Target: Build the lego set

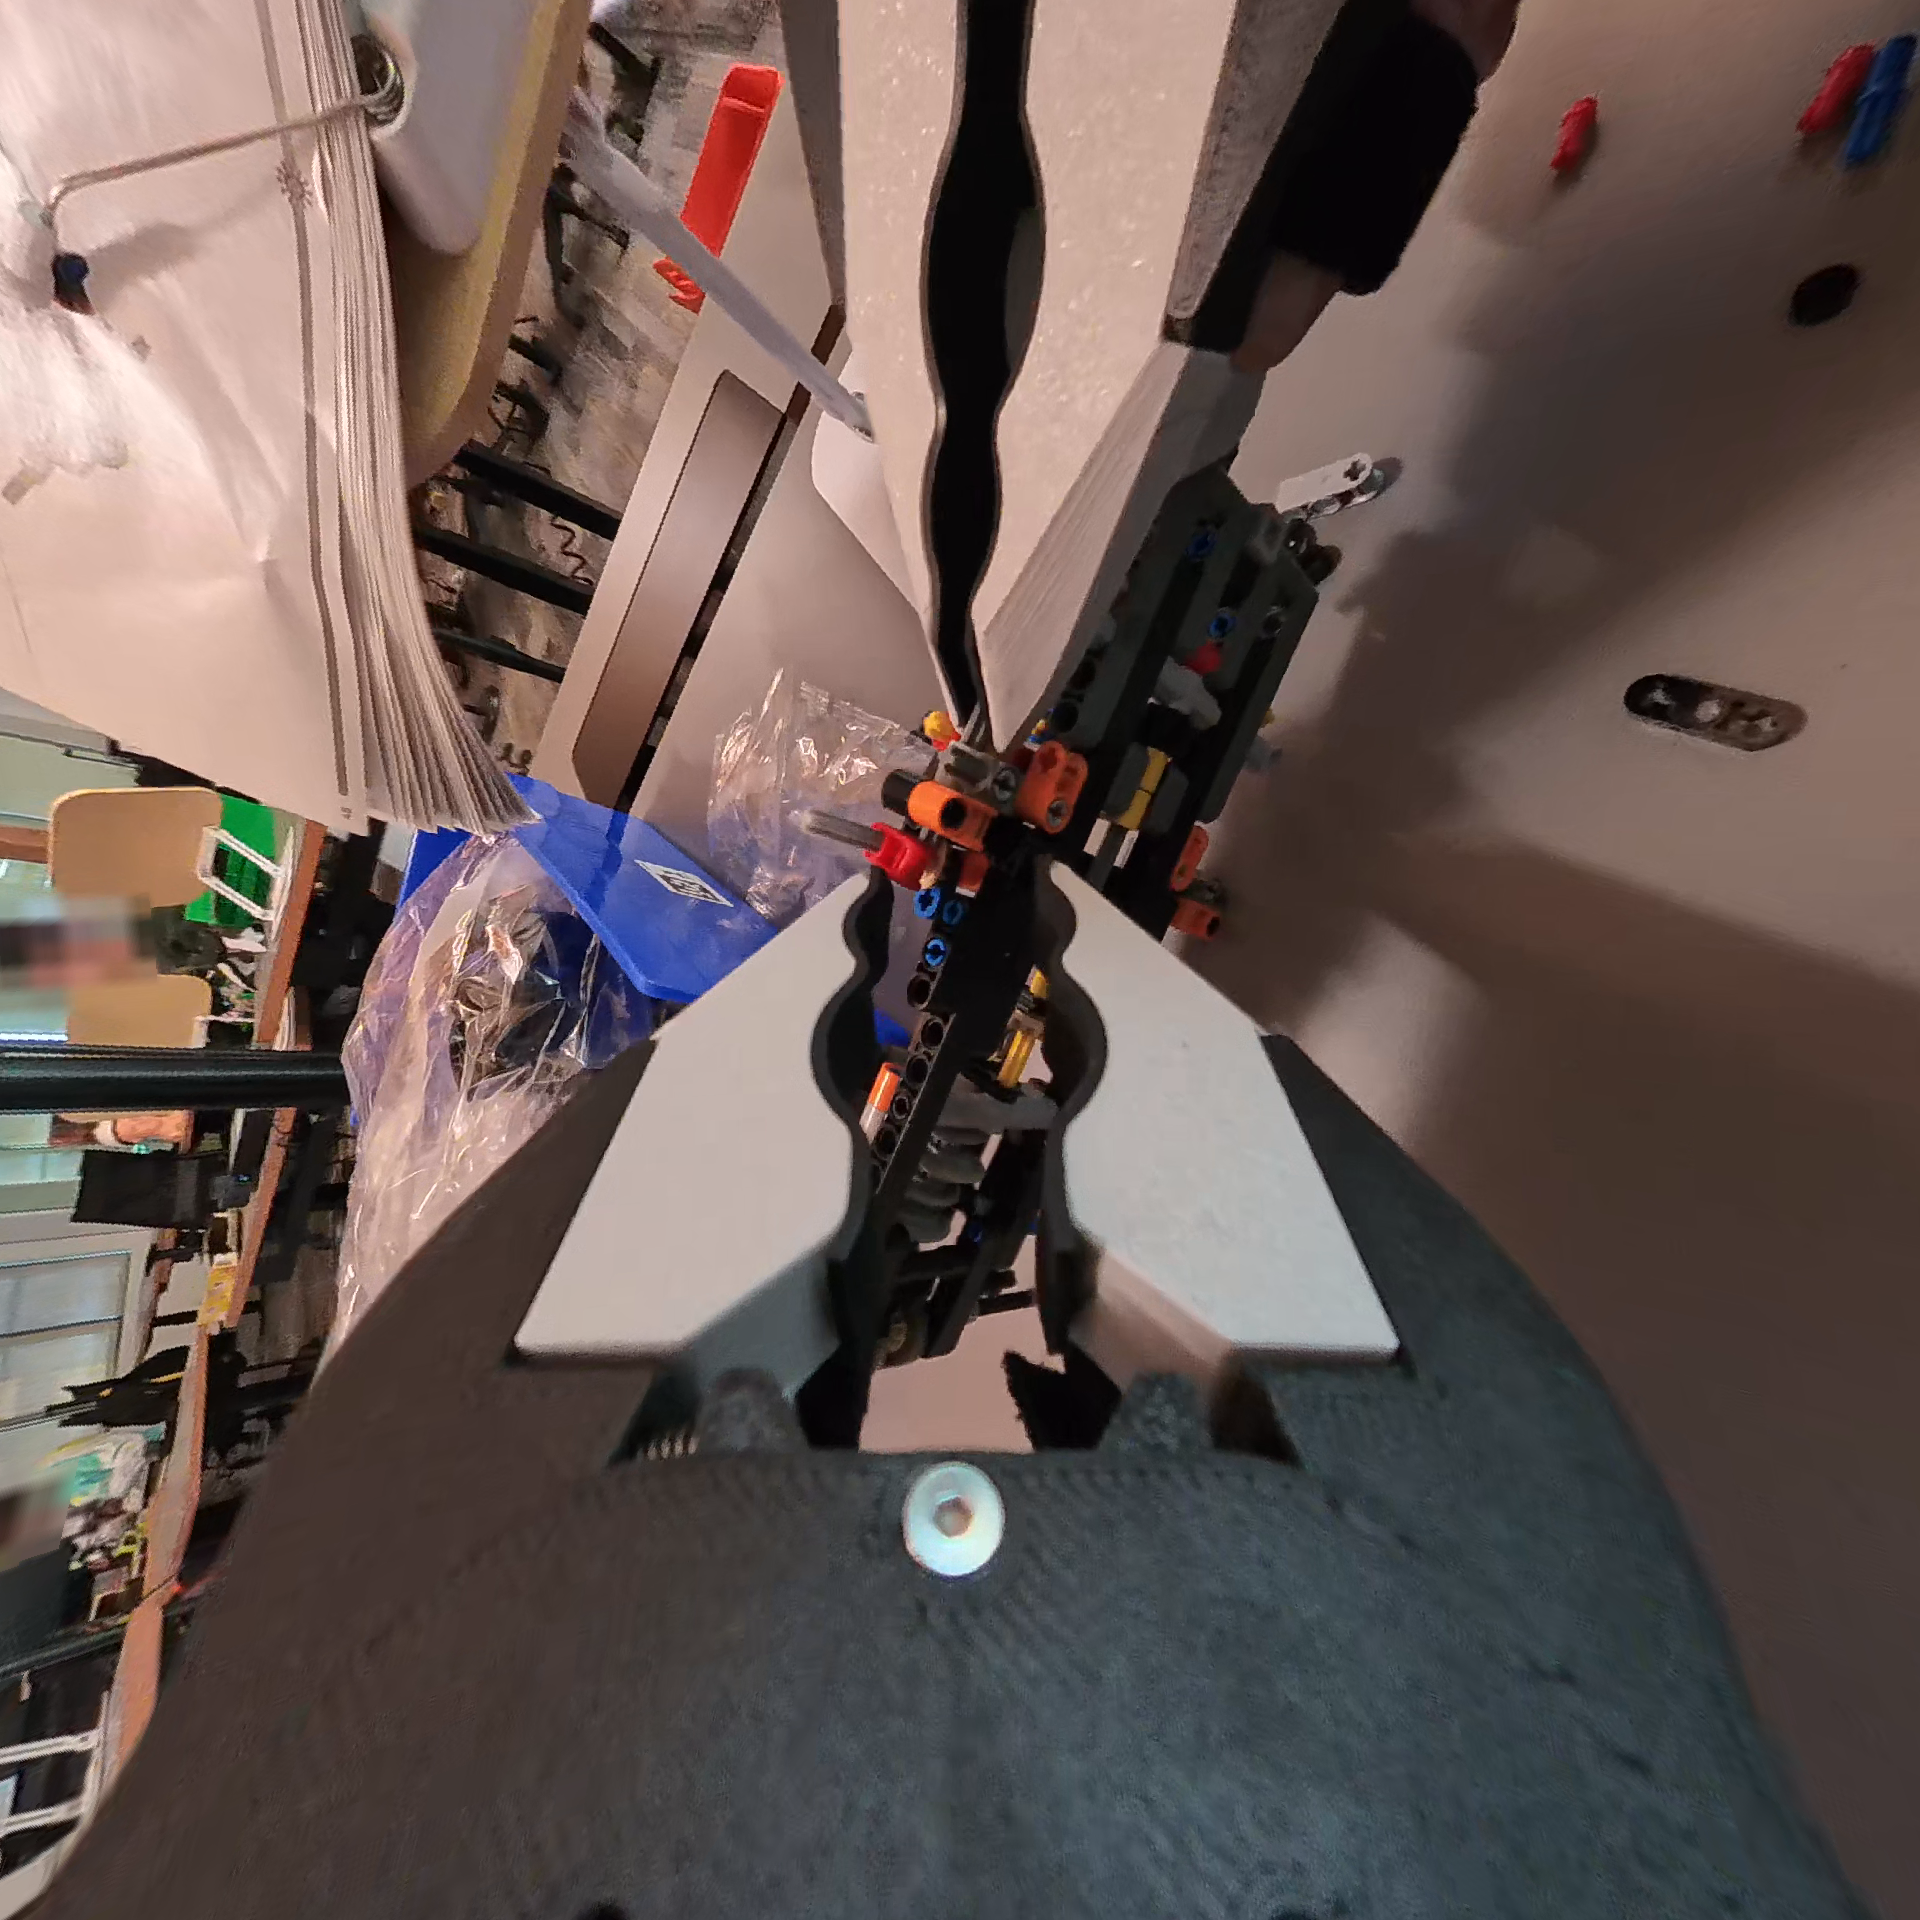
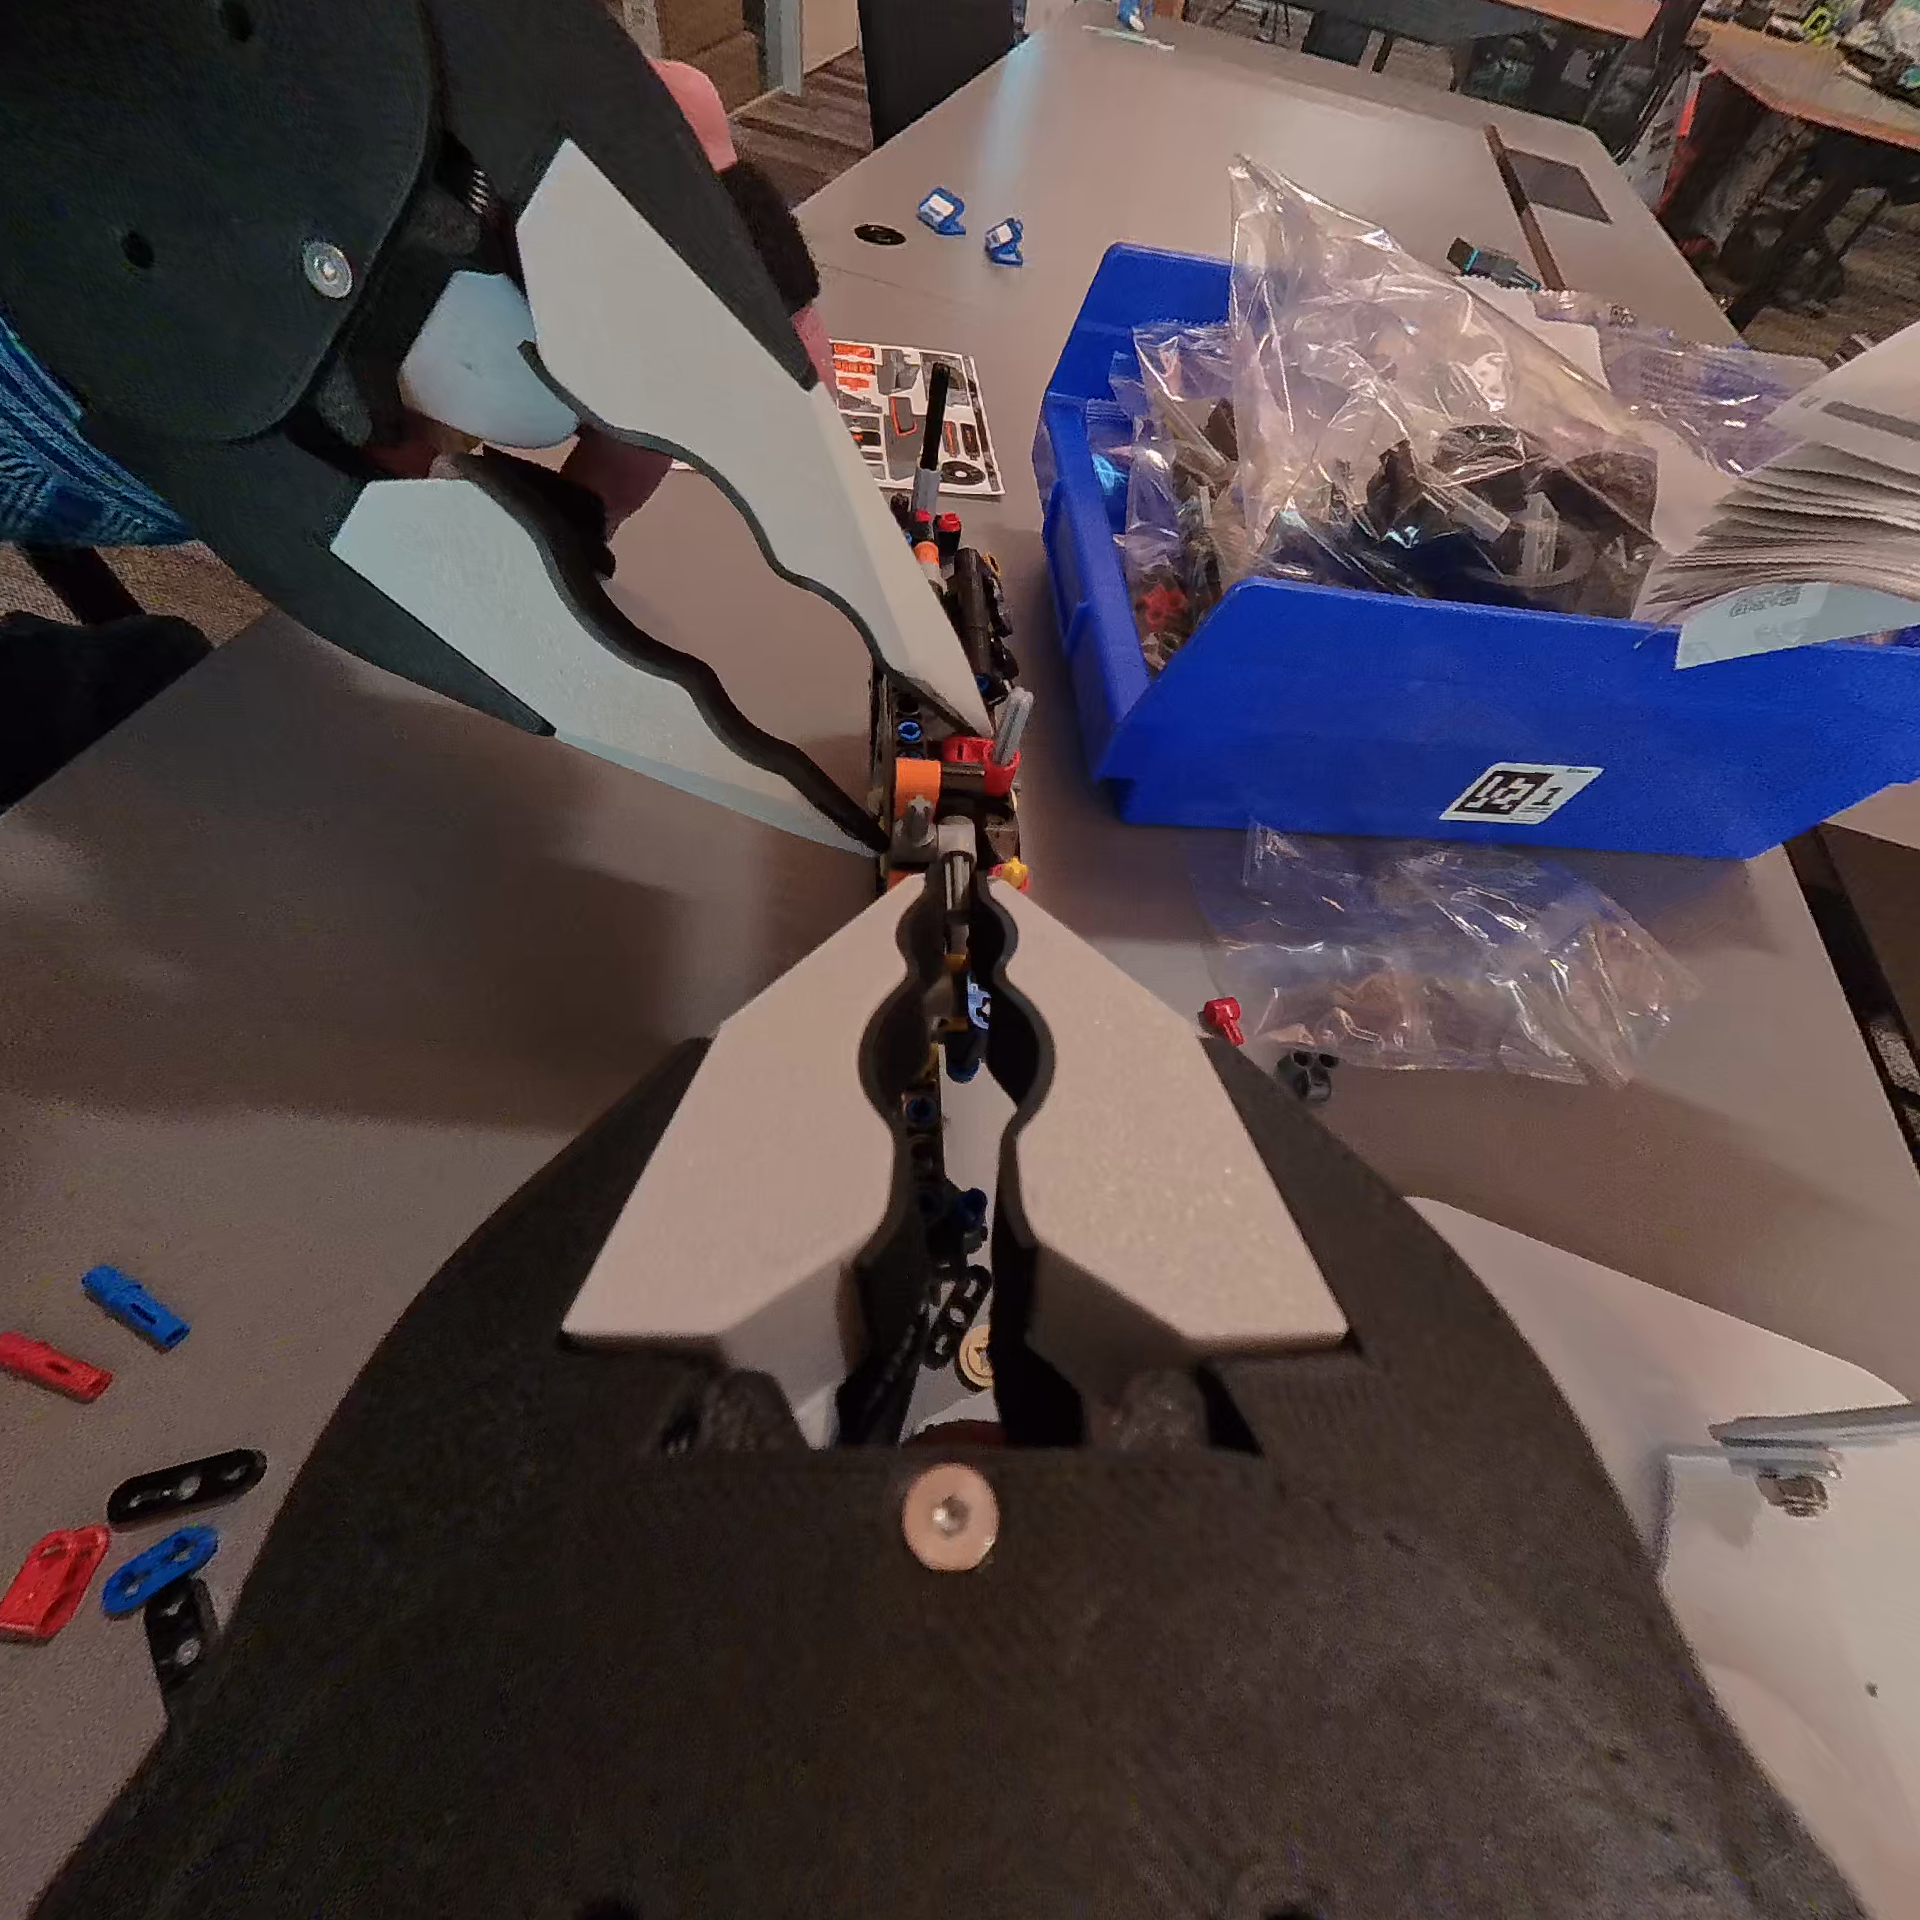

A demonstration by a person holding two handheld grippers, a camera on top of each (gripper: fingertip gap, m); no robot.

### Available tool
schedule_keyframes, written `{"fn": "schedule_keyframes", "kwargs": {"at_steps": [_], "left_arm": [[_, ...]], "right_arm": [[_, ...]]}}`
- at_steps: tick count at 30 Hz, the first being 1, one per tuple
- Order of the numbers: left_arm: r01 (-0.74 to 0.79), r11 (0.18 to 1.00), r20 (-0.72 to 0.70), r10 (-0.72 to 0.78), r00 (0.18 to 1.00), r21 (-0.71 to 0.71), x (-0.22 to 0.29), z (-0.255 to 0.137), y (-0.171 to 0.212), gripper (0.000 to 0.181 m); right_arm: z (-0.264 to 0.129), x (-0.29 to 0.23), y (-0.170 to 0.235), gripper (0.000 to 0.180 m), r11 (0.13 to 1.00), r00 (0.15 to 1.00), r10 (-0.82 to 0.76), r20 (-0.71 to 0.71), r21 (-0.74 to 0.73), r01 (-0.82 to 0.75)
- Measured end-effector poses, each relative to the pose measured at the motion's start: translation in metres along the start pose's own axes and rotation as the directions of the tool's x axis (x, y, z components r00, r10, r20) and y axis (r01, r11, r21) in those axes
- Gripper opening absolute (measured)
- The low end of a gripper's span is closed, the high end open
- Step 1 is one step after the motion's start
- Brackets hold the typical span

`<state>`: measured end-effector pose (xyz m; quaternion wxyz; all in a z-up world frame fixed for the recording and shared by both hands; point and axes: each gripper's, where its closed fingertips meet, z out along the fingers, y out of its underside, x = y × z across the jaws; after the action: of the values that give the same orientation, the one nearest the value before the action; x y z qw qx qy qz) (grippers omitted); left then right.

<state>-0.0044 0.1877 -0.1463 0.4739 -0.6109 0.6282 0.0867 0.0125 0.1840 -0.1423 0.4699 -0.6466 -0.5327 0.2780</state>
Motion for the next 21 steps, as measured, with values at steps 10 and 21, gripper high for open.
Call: {"fn": "schedule_keyframes", "kwargs": {"at_steps": [10, 21], "left_arm": [[-0.022, 1.0, -0.004, 0.022, 1.0, 0.014, 0.0005, 0.0012, 0.0015, 0.026], [-0.063, 0.996, 0.01, 0.063, 0.998, 0.059, 0.0001, -0.0025, 0.0017, 0.028]], "right_arm": [[0.0001, 0.0002, -0.0004, 0.001, 1.0, 1.0, 0.0, -0.003, 0.018, 0.0], [0.0003, -0.0024, -0.0011, 0.001, 0.999, 1.0, 0.009, 0.021, 0.034, -0.01]]}}
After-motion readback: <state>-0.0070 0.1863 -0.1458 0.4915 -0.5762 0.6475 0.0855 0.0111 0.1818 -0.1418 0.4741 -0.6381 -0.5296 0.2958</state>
